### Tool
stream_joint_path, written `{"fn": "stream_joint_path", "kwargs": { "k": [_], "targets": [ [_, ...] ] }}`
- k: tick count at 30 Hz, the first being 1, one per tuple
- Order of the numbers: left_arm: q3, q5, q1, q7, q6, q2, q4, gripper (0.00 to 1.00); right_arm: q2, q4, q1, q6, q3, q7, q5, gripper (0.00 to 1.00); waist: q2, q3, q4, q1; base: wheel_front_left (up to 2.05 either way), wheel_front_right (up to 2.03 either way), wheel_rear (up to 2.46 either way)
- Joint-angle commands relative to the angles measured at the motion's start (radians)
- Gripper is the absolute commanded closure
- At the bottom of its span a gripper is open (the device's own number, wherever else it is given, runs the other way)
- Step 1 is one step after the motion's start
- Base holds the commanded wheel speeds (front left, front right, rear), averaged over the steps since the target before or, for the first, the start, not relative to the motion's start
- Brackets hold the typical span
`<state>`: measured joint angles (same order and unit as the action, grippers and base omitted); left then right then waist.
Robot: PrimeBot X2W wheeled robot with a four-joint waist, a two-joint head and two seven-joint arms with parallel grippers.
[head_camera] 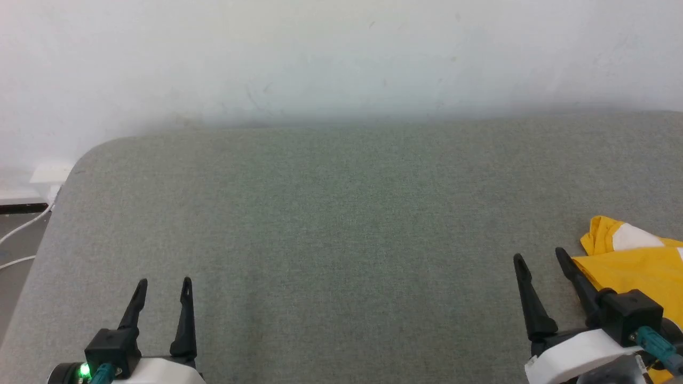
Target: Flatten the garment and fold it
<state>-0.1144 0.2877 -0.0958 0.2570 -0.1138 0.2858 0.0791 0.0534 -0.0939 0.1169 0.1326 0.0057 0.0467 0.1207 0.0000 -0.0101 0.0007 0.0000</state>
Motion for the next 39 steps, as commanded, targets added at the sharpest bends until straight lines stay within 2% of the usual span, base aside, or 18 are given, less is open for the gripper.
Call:
{"fn": "stream_joint_path", "kwargs": {
  "k": [1,9,10,39],
  "targets": [
    [-0.001,-0.01,-0.007,0.005,0.006,-0.004,0.005,0.0,-0.003,-0.007,0.014,-0.002,-0.001,-0.002,-0.01,0.0,0.0,0.003,0.0,0.0,0.0,0.0,0.0],
    [0.001,-0.021,-0.001,0.005,0.014,-0.004,0.017,0.0,-0.003,-0.009,0.026,-0.002,0.001,-0.009,-0.02,0.0,0.0,-0.001,-0.004,0.0,0.0,0.0,0.0],
    [0.0,-0.014,0.0,-0.001,0.008,-0.001,0.014,1.0,0.0,-0.004,0.016,0.0,0.001,-0.007,-0.015,1.0,0.0,0.0,-0.004,0.0,0.0,0.0,0.0],
    [0.022,-0.067,0.018,-0.051,0.028,-0.046,-0.005,1.0,0.0,0.016,-0.01,0.0,-0.001,-0.016,-0.036,1.0,0.0,0.002,-0.003,0.0001,0.0,0.0,0.0]
  ]
}}
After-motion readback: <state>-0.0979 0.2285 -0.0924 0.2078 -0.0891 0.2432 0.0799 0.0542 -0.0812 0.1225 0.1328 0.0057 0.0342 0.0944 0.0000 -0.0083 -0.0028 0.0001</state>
